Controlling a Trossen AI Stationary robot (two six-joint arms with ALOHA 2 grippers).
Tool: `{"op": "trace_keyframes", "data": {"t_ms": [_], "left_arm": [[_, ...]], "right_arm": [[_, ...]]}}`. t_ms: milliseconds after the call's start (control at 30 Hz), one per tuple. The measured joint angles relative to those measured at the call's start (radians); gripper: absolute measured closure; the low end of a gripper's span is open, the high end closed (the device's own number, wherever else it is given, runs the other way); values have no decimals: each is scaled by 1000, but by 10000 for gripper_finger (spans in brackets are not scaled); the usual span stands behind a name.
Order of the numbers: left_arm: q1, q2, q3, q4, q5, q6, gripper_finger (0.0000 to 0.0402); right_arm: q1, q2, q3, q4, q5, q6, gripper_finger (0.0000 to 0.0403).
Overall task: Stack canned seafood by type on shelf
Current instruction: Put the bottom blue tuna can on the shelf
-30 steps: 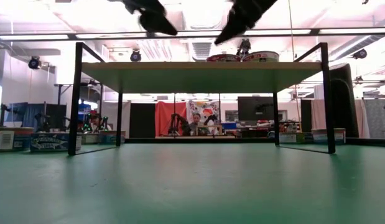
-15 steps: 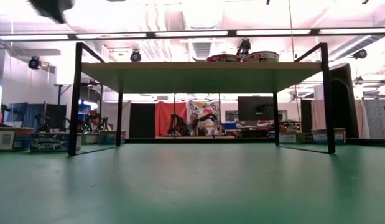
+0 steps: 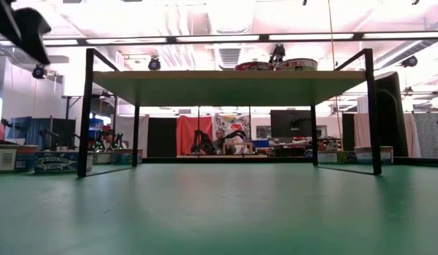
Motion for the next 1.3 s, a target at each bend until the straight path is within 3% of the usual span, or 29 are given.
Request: {"op": "trace_keyframes", "data": {"t_ms": [200, 367, 500, 600, 733, 900, 1133, 1200, 1300], "left_arm": [[-2, 1, -98, 39, 17, -32, 77], [8, 0, -140, 13, -122, -86, 90], [42, 10, -164, 15, -148, -119, 91], [55, 33, -189, 22, -186, -140, 92], [54, 65, -225, 31, -206, -145, 107], [41, 78, -257, 113, -198, -61, 187], [52, 77, -307, 138, -266, -58, 371], [70, 78, -330, 154, -265, -78, 391], [109, 78, -370, 191, -264, -84, 387]], "right_arm": [[58, 66, 0, -117, -11, 153, 369], [139, 105, 9, -215, -56, 299, 369], [188, 128, 10, -227, -87, 414, 369], [231, 155, 8, -224, -82, 476, 369], [297, 222, 6, -224, 2, 570, 369], [351, 322, 5, -224, 18, 718, 369], [368, 401, 7, -223, 9, 842, 369], [368, 408, 7, -223, 6, 869, 369], [370, 408, 7, -222, -7, 890, 369]]}}
